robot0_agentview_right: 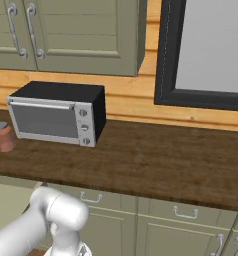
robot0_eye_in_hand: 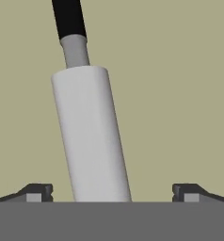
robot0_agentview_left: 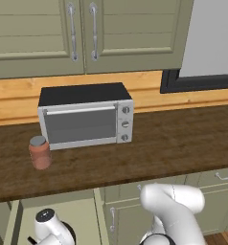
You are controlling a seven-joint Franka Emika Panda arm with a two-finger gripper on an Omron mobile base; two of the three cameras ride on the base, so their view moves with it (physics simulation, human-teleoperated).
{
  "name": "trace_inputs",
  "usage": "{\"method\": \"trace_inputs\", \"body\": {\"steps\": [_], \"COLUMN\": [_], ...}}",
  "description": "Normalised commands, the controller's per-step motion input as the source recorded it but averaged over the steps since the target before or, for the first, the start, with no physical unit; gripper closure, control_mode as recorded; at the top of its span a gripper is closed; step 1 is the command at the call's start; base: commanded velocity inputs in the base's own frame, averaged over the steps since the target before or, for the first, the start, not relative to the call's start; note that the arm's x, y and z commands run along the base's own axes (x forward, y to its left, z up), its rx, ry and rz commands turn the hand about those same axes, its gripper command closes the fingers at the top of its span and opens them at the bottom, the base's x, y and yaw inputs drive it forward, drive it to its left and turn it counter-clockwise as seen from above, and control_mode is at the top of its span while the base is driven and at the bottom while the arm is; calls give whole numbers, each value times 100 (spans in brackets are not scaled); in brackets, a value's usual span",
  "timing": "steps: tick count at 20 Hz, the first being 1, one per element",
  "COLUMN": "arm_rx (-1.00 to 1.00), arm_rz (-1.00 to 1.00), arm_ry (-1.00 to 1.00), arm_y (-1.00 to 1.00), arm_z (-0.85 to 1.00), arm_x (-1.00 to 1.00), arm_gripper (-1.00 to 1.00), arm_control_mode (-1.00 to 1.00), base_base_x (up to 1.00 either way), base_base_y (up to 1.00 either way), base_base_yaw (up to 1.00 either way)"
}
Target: Pick the rolling pin from the drawer and place it on the counter.
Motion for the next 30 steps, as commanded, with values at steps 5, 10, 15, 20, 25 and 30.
{"method": "trace_inputs", "body": {"steps": [5,10,15,20,25,30], "arm_rx": [0,0,0,0,0,0], "arm_rz": [0,0,0,0,0,-5], "arm_ry": [0,0,0,-2,0,0], "arm_y": [23,14,0,0,0,-20], "arm_z": [-18,-15,0,18,98,100], "arm_x": [0,0,0,0,-28,-26], "arm_gripper": [-100,100,100,100,100,100], "arm_control_mode": [-100,-100,-100,-100,-100,-100], "base_base_x": [0,0,0,0,0,0], "base_base_y": [0,0,0,0,0,0], "base_base_yaw": [0,0,0,0,0,0]}}
